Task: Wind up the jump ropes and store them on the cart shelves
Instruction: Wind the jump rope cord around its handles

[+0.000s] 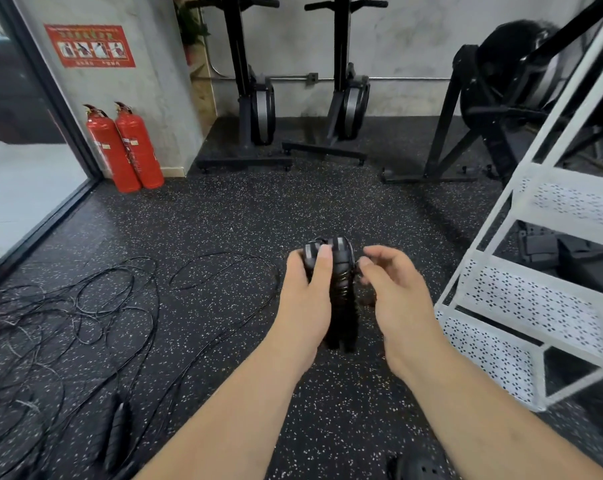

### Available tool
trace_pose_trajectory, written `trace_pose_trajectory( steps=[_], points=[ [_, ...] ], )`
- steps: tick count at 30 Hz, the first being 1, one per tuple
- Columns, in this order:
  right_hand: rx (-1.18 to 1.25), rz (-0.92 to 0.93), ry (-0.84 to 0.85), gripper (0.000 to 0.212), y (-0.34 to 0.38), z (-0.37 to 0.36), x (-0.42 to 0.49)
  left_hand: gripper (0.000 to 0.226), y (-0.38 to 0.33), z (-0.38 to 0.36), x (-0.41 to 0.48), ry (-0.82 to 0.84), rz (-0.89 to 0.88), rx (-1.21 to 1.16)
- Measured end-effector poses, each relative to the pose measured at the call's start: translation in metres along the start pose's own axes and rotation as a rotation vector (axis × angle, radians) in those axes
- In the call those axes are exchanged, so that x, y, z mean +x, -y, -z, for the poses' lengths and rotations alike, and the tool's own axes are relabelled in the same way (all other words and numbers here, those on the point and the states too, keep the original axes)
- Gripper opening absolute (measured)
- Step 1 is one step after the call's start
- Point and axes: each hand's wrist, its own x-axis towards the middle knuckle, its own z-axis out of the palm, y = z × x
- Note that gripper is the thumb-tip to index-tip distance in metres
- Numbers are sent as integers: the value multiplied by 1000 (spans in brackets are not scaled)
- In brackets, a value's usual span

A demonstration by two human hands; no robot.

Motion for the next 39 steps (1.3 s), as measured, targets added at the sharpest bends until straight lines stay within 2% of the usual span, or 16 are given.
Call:
trace_pose_trajectory(
  steps=[3,7,11,14,17,19,23,25,29,34,39],
  points=[
    [-164,73,-32,17,-6,11,5,30,1,-17,-8,59,30,0],
    [-620,363,-115,36,-17,28,1,34,2,-43,-16,110,78,3],
    [-741,449,-167,44,-18,56,3,43,-3,-70,-23,142,138,79],
    [-694,519,-221,42,-14,83,0,47,-13,-92,-32,180,158,130],
    [-555,466,-280,44,-9,110,-6,49,-17,-119,-48,238,129,152],
    [-461,397,-301,37,-3,127,-5,51,-14,-135,-59,271,137,130],
    [-117,151,-338,23,23,157,-4,27,-13,-156,-75,281,170,20],
    [-38,53,-349,22,36,169,-4,24,-14,-166,-80,315,196,-14],
    [-64,-13,-338,33,56,198,-2,36,-16,-190,-83,431,128,50],
    [-89,7,-289,37,76,233,-9,33,-23,-220,-75,467,52,110],
    [-395,147,-338,57,77,252,-17,30,-37,-260,-67,539,50,112]
  ],
)
